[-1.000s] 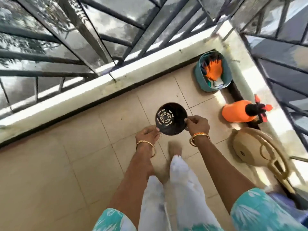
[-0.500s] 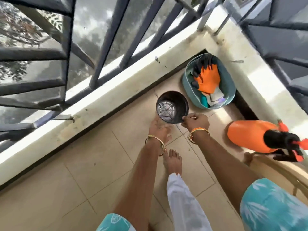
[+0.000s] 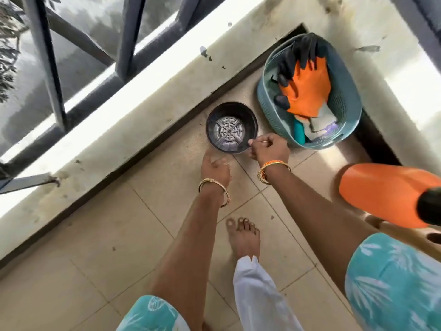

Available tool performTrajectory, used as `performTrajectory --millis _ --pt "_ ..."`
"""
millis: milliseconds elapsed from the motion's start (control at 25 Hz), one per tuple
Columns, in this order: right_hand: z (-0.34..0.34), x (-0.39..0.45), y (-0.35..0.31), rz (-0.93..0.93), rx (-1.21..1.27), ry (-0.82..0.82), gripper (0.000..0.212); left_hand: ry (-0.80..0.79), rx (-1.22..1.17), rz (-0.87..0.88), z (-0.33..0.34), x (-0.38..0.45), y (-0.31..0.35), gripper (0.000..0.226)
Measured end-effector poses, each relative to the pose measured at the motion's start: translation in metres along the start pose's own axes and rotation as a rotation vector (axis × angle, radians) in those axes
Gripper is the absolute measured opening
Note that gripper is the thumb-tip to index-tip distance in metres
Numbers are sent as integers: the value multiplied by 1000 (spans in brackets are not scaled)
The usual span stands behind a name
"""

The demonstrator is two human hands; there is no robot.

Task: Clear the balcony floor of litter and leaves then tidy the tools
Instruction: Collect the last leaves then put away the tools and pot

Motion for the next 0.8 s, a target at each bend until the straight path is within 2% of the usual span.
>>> performTrajectory --millis 80,160,280,440,520,600,720,800 --pt "-8 -4 0 -17 -64 25 22 151 15 -24 -21 -12 -8 53" --pt "-18 -23 -18 -80 -192 41 19 239 191 17 -40 -32 -6 46" --pt "-21 -71 -61 -298 -444 -36 16 297 451 245 -65 -78 16 42" --pt "-18 -156 -104 -584 -639 -146 18 440 521 491 -109 -165 50 40" --pt "-11 -214 -115 -752 -749 -199 21 478 617 480 -136 -211 47 44" --pt "-5 -282 -123 -908 -865 -224 35 516 661 401 -162 -259 27 46" --pt "7 -397 -114 -1115 -1053 -346 49 555 663 356 -196 -350 -20 47" --pt "10 -472 -115 -1210 -1069 -373 51 649 613 351 -230 -404 -49 48"
Point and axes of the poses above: each hand's wrist, its own x-axis towards the middle knuckle, its own z-axis out of the palm, y = z × x, the point moved 9 cm from there along x, towards the middle knuckle, and after that the axes turned 3 degrees about z, right-handed, at the moved point
